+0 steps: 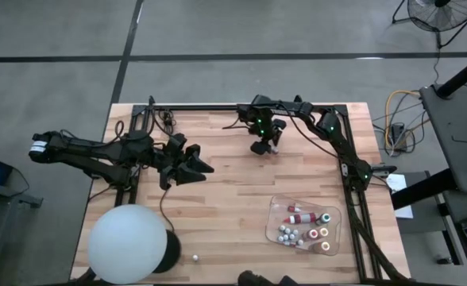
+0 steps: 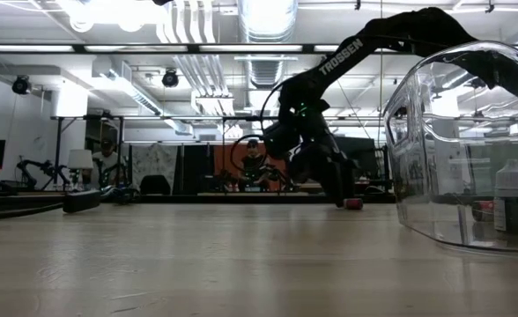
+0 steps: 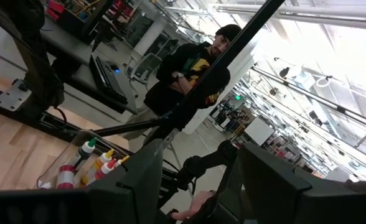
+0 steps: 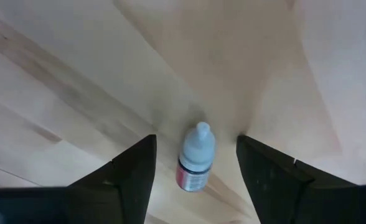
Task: Pick & Place food coloring
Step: Put the pink food color into the transparent bin, then put the black food color into the transparent bin
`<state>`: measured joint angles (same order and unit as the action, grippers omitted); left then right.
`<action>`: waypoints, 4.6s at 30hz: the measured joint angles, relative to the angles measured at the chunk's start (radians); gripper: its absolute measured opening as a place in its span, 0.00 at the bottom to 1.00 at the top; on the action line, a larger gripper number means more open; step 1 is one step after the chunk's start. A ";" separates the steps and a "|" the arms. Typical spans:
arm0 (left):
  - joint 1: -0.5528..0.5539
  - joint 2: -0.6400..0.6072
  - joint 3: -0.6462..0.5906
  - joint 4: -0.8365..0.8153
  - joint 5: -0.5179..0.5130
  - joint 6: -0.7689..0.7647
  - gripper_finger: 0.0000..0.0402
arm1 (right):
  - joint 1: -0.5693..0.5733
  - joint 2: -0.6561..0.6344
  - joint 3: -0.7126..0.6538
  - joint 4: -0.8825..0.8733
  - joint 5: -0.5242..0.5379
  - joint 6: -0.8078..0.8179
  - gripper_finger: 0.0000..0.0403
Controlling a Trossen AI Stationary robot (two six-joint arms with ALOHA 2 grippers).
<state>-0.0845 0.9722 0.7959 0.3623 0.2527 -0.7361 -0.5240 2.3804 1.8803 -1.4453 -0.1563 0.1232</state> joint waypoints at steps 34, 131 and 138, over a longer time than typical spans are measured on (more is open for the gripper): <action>0.000 0.000 0.000 -0.008 0.000 -0.023 0.45 | 0.004 -0.009 -0.012 0.013 -0.006 0.032 0.09; -0.011 0.252 0.000 0.227 -0.135 -0.121 0.45 | 1.250 -0.894 -1.340 1.413 0.811 0.815 0.22; -0.011 0.252 0.000 0.228 -0.126 -0.122 0.45 | 1.250 -0.903 -1.326 1.410 0.799 0.805 0.29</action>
<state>-0.0959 1.2243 0.7956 0.5903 0.1269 -0.8585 0.7265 1.4779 0.5546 -0.0351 0.6426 0.9279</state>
